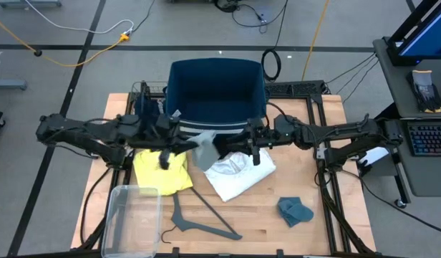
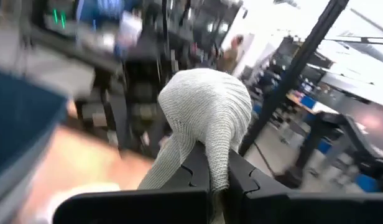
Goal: Pick & Place Cloths
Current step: Put the gray sock into the transparent bin
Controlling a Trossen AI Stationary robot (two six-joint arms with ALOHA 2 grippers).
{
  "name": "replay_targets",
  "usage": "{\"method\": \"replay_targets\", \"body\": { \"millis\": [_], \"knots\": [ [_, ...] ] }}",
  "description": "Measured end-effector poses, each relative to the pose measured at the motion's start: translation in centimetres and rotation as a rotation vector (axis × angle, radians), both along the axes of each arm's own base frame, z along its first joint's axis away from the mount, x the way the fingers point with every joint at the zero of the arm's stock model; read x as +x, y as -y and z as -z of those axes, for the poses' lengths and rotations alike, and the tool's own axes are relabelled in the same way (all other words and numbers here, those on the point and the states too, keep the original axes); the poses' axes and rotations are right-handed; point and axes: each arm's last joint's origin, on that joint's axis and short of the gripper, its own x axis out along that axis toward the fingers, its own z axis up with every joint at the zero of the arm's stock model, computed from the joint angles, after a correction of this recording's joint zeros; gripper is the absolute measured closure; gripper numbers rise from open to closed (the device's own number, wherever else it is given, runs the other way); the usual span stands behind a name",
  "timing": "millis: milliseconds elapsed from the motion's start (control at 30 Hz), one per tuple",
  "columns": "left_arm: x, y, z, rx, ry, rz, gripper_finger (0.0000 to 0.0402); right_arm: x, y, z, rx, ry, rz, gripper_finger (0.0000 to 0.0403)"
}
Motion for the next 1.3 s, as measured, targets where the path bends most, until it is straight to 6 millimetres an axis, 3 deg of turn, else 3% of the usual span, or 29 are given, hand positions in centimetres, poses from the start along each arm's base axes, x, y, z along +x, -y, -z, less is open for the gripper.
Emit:
{"method": "replay_targets", "body": {
  "millis": [233,567,867,1033,1300],
  "knots": [
    [-3.3,1.7,0.6,-0.271,-0.195,0.051,0.0401,0.0,0.4,0.2,-0.014,-0.017,0.013,0.0258],
    [-6.5,4.2,1.3,-0.593,-0.472,0.173,0.0401,-0.1,1.3,0.2,-0.025,-0.019,0.046,0.026],
    [-9.9,5.2,-1.7,-0.669,-0.821,0.127,0.0401,-0.1,1.8,0.3,-0.025,-0.029,0.061,0.0258],
    [-10.0,6.3,-1.5,-0.676,-1.011,0.07,0.0401,-0.1,1.7,0.3,-0.05,-0.025,0.059,0.0259],
    [-8.5,9.9,1.9,-0.649,-1.444,0.053,0.0401,-0.1,1.8,0.3,-0.056,-0.025,0.062,0.026]
  ]
}}
